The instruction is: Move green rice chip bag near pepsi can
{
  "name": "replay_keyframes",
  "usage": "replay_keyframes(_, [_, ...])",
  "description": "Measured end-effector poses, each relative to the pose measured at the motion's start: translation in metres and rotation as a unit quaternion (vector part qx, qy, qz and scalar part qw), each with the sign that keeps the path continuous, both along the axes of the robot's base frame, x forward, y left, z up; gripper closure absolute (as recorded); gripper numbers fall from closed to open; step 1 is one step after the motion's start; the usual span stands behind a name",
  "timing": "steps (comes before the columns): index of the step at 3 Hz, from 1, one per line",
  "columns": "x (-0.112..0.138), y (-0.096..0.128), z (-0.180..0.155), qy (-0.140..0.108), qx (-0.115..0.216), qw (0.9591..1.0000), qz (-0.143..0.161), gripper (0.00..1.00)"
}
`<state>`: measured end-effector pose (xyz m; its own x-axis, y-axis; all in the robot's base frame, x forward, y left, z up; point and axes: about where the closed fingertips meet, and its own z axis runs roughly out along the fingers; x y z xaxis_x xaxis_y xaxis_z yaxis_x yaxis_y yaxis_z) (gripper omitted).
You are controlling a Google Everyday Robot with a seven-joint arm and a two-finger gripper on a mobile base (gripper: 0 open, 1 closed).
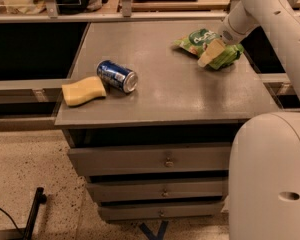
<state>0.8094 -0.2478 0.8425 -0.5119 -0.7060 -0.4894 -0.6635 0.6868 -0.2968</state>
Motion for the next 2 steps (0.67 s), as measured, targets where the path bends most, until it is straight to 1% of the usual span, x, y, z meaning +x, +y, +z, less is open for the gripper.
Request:
replay_keyframes(1, [0.0025,-0.0043,-0.0119,0.006,0.013,0.9999,-0.001,0.18])
replay_keyframes(2, [0.0024,-0.0033,-0.017,0.011,0.019,0.9997,0.006,0.41])
